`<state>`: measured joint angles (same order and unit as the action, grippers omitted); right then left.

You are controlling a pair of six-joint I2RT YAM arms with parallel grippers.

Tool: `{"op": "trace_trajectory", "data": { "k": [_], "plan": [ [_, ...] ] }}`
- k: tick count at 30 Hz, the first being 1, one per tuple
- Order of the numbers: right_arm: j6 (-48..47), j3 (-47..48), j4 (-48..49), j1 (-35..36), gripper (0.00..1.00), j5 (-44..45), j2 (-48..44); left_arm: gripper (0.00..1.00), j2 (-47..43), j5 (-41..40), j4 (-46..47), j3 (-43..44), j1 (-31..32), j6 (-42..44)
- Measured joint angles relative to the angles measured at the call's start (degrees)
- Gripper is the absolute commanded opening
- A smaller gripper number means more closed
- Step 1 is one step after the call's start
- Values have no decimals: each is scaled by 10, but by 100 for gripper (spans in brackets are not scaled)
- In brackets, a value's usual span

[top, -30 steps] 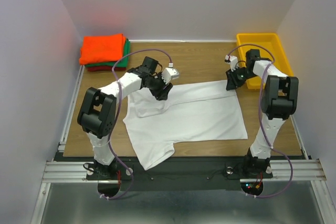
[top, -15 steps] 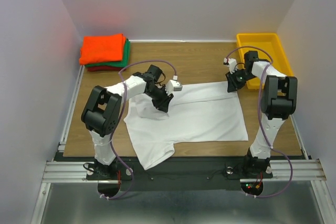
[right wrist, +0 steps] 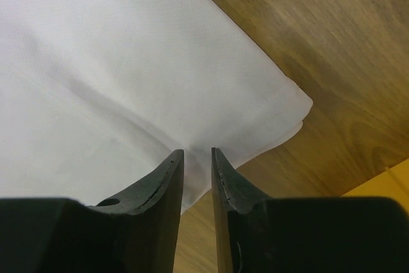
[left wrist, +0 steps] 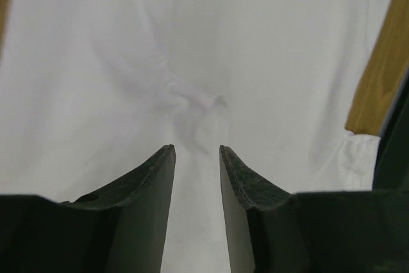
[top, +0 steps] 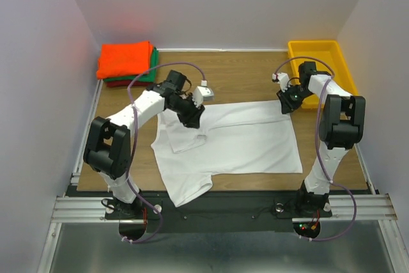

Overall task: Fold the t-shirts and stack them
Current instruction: Fold the tshirt

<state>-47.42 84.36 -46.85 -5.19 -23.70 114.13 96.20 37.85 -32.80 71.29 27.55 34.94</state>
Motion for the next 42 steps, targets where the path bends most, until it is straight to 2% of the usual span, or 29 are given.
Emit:
{"op": "trace_trajectory", "data": {
  "k": [8,16,20,23,26,29,31,35,42],
  "plan": [
    [-20,0,-10,0,39,-5,-28,48,23,-44,38,45,-142,-26],
    [-39,-12,-15,12,40,-4,-28,49,86,-75,46,46,-181,-43],
    [-52,-29,-22,19,38,4,-28,47,101,-80,54,46,-196,-54],
    [-60,-30,-22,20,34,9,-28,46,114,-81,61,46,-211,-61],
    [-70,-34,-22,20,25,14,-28,46,124,-81,64,46,-223,-68],
    [-75,-39,-24,20,9,17,-28,46,128,-81,65,46,-232,-72],
    [-78,-39,-23,20,1,17,-28,46,129,-81,68,46,-237,-75],
    [-82,-39,-23,20,1,18,-29,47,129,-73,69,46,-245,-82],
    [-83,-39,-23,20,1,17,-43,46,110,-4,70,43,-292,-101]
  ]
}}
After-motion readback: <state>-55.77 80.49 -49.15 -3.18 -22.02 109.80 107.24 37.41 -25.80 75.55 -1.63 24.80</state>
